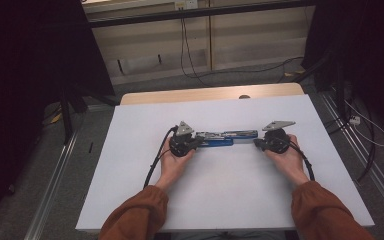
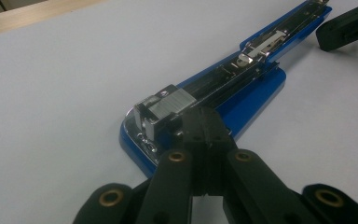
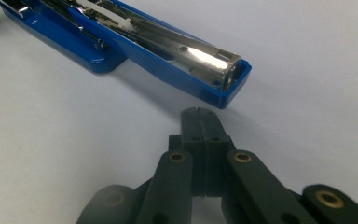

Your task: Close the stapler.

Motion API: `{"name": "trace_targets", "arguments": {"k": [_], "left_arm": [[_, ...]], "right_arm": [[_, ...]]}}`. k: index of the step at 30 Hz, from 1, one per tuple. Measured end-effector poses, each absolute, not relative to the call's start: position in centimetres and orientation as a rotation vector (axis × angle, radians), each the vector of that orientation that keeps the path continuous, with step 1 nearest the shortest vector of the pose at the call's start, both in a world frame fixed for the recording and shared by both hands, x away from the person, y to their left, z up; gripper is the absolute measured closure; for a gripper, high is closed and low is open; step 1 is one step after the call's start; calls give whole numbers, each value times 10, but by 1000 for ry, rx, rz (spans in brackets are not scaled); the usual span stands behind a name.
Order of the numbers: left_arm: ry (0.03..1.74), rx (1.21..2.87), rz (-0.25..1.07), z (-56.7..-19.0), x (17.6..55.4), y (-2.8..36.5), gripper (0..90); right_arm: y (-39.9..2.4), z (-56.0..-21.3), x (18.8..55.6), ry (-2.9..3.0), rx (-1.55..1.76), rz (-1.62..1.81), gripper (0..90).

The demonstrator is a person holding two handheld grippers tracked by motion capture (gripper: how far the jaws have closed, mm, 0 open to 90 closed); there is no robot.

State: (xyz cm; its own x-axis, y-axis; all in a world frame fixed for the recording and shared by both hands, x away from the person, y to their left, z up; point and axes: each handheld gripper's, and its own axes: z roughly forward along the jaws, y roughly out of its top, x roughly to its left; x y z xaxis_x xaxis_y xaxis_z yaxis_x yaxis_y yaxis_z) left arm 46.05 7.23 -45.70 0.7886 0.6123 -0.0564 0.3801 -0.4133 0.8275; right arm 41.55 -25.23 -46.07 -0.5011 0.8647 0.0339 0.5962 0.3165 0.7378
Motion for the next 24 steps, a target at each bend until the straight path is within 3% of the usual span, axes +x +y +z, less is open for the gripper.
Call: {"name": "trace_targets", "arguments": {"k": [24], "left_arm": [[742,2049,325,-457,459,71,900]], "right_arm": [[-249,-461,420,2207,1304,1005,900]]}}
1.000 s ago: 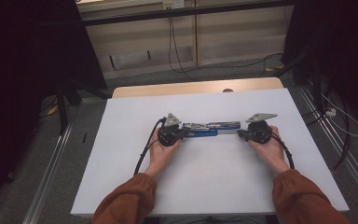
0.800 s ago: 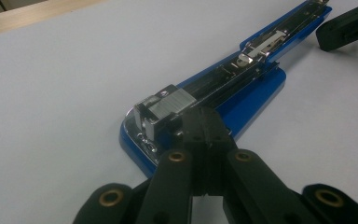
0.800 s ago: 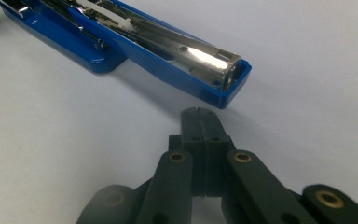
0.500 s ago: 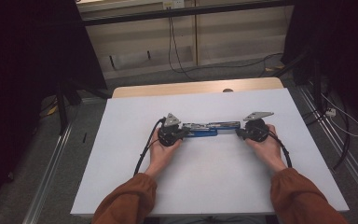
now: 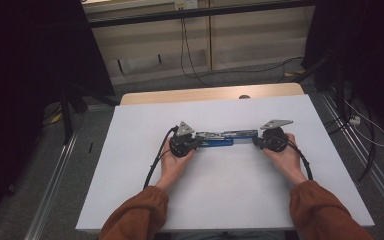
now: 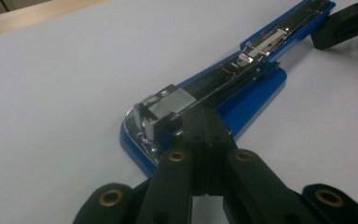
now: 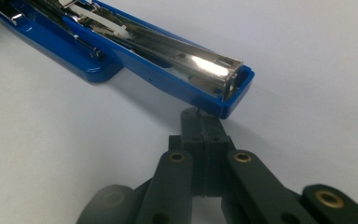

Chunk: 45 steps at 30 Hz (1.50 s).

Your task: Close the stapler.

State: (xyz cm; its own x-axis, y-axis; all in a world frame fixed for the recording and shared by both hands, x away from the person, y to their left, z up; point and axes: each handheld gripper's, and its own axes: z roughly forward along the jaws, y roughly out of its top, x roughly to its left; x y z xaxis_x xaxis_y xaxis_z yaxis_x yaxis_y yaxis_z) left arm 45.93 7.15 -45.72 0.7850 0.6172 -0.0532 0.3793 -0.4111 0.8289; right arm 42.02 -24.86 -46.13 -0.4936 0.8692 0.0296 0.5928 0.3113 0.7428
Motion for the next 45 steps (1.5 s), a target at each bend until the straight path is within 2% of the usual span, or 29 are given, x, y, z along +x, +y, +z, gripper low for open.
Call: {"name": "trace_targets", "arguments": {"k": [45], "left_arm": [[737,2054,331,-457,460,72,900]], "right_arm": [[-248,-456,419,2122,1238,1173,900]]}}
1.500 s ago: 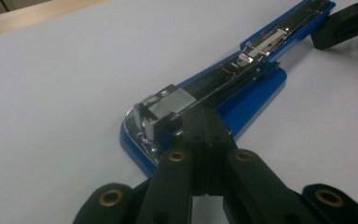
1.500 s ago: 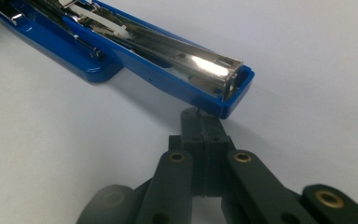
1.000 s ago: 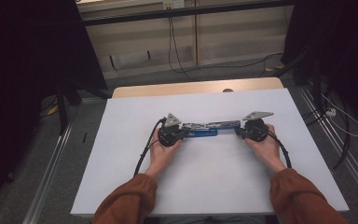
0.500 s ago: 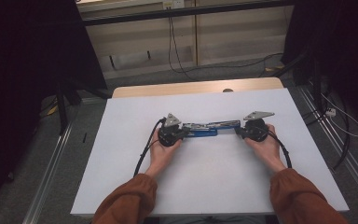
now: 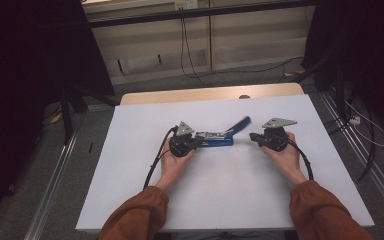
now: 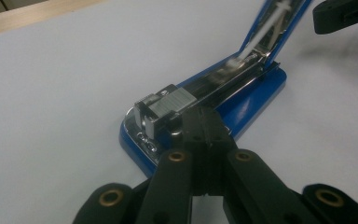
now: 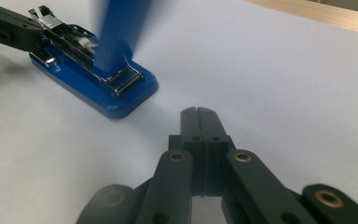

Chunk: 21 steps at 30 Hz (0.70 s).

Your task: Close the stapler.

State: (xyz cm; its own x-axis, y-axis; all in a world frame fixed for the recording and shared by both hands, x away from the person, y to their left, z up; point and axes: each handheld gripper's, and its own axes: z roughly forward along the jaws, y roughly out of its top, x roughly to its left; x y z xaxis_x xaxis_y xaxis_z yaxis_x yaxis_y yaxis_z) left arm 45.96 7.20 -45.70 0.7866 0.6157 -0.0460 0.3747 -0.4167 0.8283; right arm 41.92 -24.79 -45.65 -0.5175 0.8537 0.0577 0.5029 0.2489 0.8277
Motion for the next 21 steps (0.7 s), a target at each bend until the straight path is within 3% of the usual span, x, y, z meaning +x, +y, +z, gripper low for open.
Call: {"name": "trace_targets", "arguments": {"k": [11,18,21], "left_arm": [[744,2053,327,-457,459,72,900],[745,2061,293,-455,459,76,872],[741,2074,282,-454,455,75,839]], "right_arm": [[-248,-453,417,2102,1222,1218,900],[-247,-453,415,2120,1224,1258,842],[-247,-451,414,2110,1218,1277,777]]}}
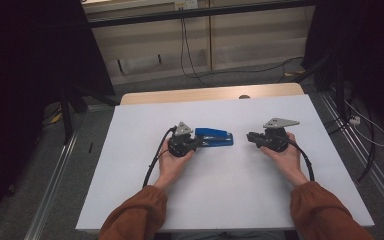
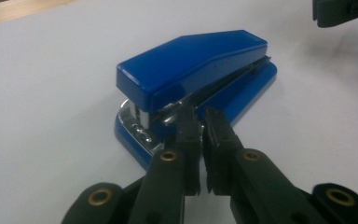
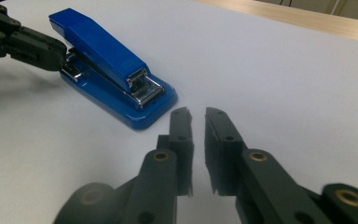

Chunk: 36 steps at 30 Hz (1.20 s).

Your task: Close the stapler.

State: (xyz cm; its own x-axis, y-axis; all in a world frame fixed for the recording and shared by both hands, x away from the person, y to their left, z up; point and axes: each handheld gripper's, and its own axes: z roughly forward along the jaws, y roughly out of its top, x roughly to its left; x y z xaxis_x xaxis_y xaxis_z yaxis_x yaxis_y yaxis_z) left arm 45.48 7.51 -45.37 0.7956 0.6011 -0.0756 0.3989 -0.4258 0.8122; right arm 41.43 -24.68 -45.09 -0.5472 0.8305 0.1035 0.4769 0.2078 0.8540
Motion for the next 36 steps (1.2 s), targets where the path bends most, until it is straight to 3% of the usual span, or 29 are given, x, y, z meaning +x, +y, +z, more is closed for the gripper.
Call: {"name": "trace_targets", "arguments": {"k": [8,11,22,30,36], "left_arm": [[738,2072,277,-452,446,75,738],[743,2055,288,-450,443,79,683],[805,2033,350,-446,442,89,386],[799,2017,362,-439,439,92,70],[778,1989,381,-432,428,93,38]], "right_arm": [[-249,-448,413,2092,1225,1306,604],[-249,-447,412,2060,1243,1295,455],[-248,-443,409,2022,1284,1321,118],[-244,-442,404,1976,1264,1323,30],[-244,-438,398,1969,1254,1342,38]]}}
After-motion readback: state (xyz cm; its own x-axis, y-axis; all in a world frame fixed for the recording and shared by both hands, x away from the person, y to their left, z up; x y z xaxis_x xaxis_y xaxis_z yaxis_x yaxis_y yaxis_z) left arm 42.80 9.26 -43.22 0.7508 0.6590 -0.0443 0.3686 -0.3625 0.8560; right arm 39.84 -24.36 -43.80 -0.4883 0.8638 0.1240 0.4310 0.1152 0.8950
